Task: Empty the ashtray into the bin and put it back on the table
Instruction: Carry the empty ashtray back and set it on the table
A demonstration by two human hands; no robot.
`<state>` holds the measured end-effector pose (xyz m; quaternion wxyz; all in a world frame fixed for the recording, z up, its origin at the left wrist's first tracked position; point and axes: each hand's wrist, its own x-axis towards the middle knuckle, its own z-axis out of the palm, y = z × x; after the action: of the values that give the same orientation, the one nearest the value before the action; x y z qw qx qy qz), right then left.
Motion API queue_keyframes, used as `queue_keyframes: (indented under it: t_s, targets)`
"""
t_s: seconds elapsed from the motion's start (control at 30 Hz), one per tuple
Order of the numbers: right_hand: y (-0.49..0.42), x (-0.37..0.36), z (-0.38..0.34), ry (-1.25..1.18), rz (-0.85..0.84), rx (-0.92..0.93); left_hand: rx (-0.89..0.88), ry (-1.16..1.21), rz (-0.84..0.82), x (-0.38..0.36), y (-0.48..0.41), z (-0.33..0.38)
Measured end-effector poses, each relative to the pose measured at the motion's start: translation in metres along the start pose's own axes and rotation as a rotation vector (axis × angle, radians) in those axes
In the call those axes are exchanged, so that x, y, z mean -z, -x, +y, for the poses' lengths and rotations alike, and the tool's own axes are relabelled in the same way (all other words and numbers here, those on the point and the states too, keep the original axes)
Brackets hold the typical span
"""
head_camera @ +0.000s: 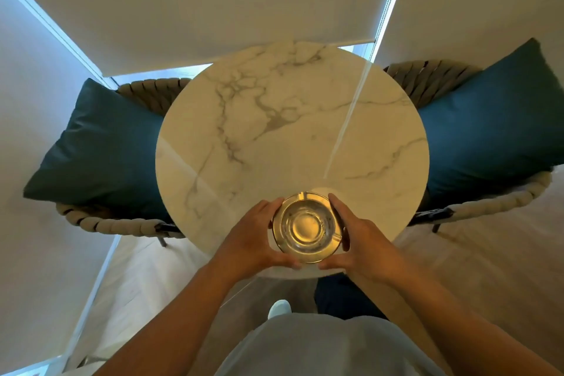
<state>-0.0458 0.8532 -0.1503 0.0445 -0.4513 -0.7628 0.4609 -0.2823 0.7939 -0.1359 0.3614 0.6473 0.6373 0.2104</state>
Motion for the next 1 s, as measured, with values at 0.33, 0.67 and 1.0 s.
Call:
queue_keyframes:
  t_s: [0.33,0.67,1.0]
  targets:
    - [-0.09,0.083,0.021,-0.031,-0.075,0.097,0.134,0.001,0.121,0.01,-0.09,0.014]
    - [-0.176,0.067,0.032,0.018,-0.093,-0.017,0.168,0.037,0.06,0.024,-0.157,-0.045]
    - [-0.26,0.029,0.054,0.222,-0.028,-0.132,0.126,-0.148,0.005,0.012,-0.226,-0.134]
